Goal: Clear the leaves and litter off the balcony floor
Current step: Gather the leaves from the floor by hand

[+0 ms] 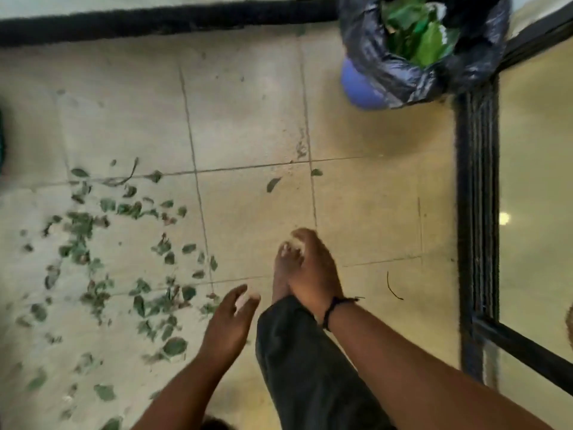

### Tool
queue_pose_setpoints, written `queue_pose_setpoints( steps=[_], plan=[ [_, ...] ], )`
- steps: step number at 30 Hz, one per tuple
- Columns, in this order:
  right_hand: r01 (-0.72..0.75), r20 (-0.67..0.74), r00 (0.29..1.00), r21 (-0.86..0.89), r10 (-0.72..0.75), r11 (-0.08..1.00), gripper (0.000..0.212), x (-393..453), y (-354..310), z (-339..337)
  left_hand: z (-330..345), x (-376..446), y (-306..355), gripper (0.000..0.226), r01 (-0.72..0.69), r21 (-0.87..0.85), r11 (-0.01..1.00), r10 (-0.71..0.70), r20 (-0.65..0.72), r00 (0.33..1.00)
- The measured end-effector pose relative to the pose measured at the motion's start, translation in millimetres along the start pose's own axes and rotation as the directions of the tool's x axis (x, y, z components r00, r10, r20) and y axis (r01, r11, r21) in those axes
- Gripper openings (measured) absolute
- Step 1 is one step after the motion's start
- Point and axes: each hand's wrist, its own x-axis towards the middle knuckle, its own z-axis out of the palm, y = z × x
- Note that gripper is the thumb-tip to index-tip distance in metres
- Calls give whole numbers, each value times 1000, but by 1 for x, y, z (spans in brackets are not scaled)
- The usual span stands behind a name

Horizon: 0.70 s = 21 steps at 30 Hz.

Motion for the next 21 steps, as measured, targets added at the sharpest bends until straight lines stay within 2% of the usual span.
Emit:
queue_pose_setpoints(
  steps=[1,3,6,8,10,12,17,21],
  plan=[
    [68,106,993,-130,-54,989,39,-12,3,17,0,-8,-25,52,58,18,998,-58,20,998],
    [227,325,940,-367,-105,902,49,-34,9,41,1,-16,-68,60,149,40,988,-151,39,988],
    [483,584,809,-595,-68,642,53,-56,12,62,-2,-20,-121,66,181,48,982,-182,20,983],
    [593,670,743,-651,-10,474,57,-67,15,71,-5,-20,-145,68,168,94,981,-168,-4,986],
    [654,706,704,-685,73,323,60,-75,14,86,-10,-34,-170,67,186,26,982,-185,-28,982],
    [666,698,707,-710,109,227,59,-81,2,97,-14,-52,-190,68,191,-92,977,-195,-35,980],
    [768,766,640,-638,59,-55,50,-116,-36,152,-26,-104,-249,68,190,-201,961,-204,-53,977],
    [841,850,517,-484,98,-241,51,-147,-50,210,-19,-127,-306,60,178,-310,934,-235,-158,959]
  ],
)
